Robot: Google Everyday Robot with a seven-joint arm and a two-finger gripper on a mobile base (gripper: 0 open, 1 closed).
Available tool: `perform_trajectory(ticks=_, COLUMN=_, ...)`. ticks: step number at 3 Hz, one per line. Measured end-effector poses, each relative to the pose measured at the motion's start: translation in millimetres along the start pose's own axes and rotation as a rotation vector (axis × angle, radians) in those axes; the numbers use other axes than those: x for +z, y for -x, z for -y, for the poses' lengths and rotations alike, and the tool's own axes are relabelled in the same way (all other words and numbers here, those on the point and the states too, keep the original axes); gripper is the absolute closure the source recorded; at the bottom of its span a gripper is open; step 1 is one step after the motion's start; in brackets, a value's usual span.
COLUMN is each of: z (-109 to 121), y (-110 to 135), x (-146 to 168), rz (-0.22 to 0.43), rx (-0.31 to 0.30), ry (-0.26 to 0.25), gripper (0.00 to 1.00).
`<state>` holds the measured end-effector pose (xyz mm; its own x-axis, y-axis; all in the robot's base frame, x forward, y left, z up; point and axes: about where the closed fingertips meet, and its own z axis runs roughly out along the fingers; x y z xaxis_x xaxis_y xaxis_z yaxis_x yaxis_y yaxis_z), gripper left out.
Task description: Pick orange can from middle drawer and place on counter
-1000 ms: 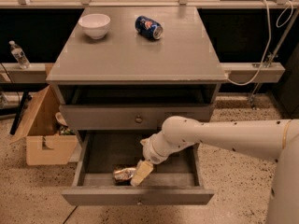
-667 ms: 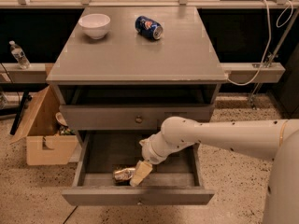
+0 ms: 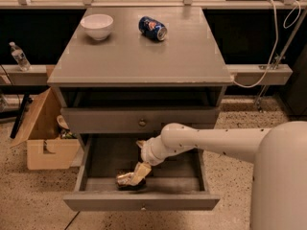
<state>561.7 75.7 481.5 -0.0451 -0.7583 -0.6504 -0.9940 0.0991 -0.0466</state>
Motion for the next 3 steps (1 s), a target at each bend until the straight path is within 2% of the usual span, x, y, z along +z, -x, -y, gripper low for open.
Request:
perform_trajectory(ticks=1, z=19, y=-1, x=22, rz=0.025, rx=-0.040, ry=-0.028, gripper=0.00)
perform_trajectory(ticks=2, z=25, y=-4, x=39, rz=0.016, rx=-0.071, ry=-0.041, gripper=0.00)
perform_trajectory(ticks=3, z=21, y=-14, x=64, rz=-0.021, rx=-0.097, ry=-0.033, gripper=0.00)
